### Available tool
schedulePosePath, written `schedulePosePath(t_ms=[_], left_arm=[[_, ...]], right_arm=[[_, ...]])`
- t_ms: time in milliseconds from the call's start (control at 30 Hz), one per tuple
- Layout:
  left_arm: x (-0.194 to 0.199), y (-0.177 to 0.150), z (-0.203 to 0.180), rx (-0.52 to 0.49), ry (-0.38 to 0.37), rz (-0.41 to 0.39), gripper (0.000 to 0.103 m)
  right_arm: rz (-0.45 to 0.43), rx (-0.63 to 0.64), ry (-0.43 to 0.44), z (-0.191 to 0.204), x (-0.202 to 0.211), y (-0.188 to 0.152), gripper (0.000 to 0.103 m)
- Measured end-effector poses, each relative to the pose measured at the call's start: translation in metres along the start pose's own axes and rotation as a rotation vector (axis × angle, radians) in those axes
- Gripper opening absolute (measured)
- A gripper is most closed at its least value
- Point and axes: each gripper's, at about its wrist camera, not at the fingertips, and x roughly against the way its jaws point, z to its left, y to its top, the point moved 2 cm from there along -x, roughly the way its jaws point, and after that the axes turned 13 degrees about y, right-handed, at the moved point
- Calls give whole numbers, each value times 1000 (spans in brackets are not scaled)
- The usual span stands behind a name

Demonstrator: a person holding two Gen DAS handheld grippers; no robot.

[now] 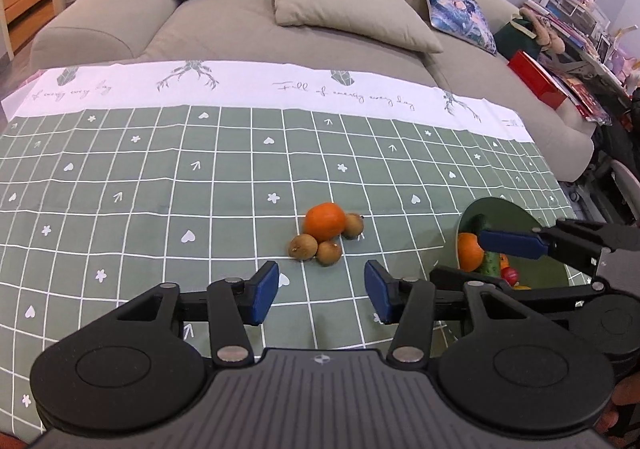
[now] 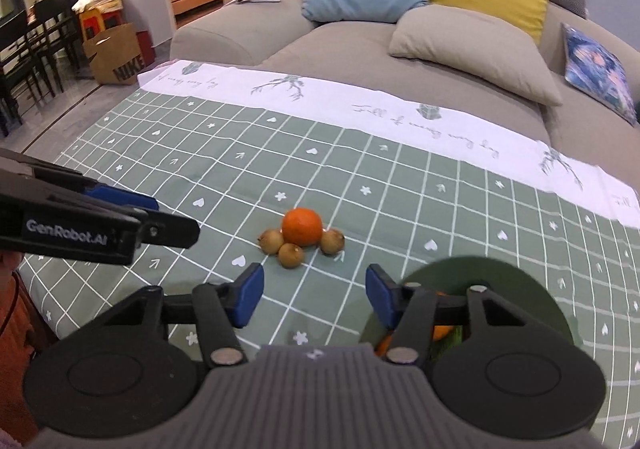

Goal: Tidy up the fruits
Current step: 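Grasp a brown kiwi with the left tool while the right tool grasps another kiwi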

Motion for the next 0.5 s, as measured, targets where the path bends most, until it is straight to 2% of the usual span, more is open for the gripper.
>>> schedulePosePath(t_ms=[133, 200, 300, 400, 500], left_arm=[[-12, 7, -1, -5, -17, 12, 54], [-22, 10, -1, -11, -14, 23, 53], [-38, 15, -2, -36, -1, 41, 50], [-57, 18, 0, -37, -3, 83, 47], [-76, 20, 3, 3, -35, 141, 46]], right_arm=[[20, 2, 19, -8, -14, 9, 46], [33, 0, 26, -13, -24, 13, 39], [64, -3, 39, -22, -41, 20, 35], [97, -23, 59, -33, -58, 25, 33], [124, -49, 73, -44, -75, 29, 32]])
